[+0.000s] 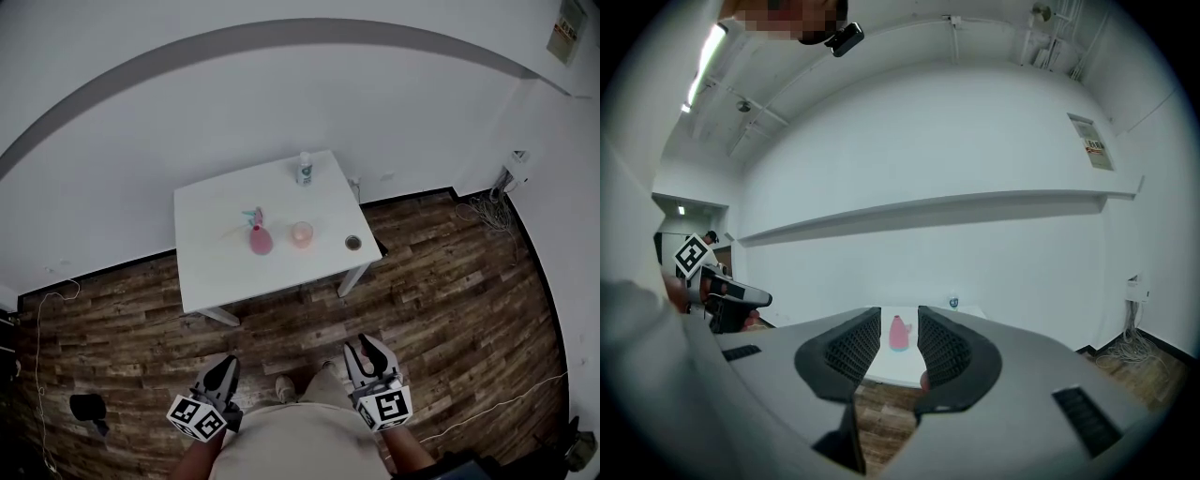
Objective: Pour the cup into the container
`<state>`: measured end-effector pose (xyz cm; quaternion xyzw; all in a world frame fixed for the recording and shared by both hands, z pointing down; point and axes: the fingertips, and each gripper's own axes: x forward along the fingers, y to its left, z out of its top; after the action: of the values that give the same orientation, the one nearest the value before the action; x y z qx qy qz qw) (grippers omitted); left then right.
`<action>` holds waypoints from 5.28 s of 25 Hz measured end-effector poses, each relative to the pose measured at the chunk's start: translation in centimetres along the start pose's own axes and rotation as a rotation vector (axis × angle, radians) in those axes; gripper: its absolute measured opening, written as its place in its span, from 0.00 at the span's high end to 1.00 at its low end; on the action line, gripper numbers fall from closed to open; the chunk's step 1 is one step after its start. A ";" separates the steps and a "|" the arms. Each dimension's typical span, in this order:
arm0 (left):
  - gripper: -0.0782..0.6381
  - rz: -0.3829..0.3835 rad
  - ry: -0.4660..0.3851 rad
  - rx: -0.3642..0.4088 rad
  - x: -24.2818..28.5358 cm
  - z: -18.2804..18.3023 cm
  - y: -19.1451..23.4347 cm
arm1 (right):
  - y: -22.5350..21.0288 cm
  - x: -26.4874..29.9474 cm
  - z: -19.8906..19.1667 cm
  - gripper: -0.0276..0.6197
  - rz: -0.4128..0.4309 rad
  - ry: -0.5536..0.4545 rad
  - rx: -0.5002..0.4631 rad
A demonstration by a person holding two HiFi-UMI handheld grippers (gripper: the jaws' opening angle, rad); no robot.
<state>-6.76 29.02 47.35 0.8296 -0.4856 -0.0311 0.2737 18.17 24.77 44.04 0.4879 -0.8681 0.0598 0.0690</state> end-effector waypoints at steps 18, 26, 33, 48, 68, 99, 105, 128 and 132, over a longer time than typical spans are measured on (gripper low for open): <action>0.88 0.112 -0.057 -0.046 8.3 -0.2 -7.4 | -11.6 0.0 2.0 0.79 0.123 -0.018 -0.011; 0.87 0.163 -0.088 -0.054 9.2 -1.7 -8.8 | -13.7 -0.1 1.0 0.79 0.178 -0.023 -0.010; 0.87 0.200 -0.091 -0.069 9.1 -2.2 -9.2 | -14.1 0.1 0.6 0.79 0.213 -0.008 0.000; 0.87 0.208 -0.087 -0.086 9.7 -0.4 -6.4 | -13.1 3.6 0.6 0.79 0.225 0.021 0.013; 0.81 0.050 -0.064 -0.076 14.7 7.4 4.1 | -9.5 15.1 5.3 0.76 0.183 -0.012 0.019; 0.73 -0.064 0.018 -0.037 18.3 10.0 14.2 | -8.5 25.4 5.4 0.59 0.200 0.028 -0.062; 0.73 -0.006 -0.001 -0.035 19.0 10.1 14.1 | -8.8 27.7 4.7 0.58 0.281 0.056 -0.097; 0.88 0.319 -0.018 -0.046 26.2 10.7 12.1 | -13.0 33.9 2.2 0.52 0.617 0.172 -0.294; 0.88 0.321 -0.034 -0.041 26.9 10.8 11.3 | -13.4 34.1 2.7 0.52 0.644 0.161 -0.301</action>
<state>-4.92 -1.95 49.44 0.7349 -0.6158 -0.0110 0.2839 11.99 -11.21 47.96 0.1675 -0.9682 -0.0119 0.1855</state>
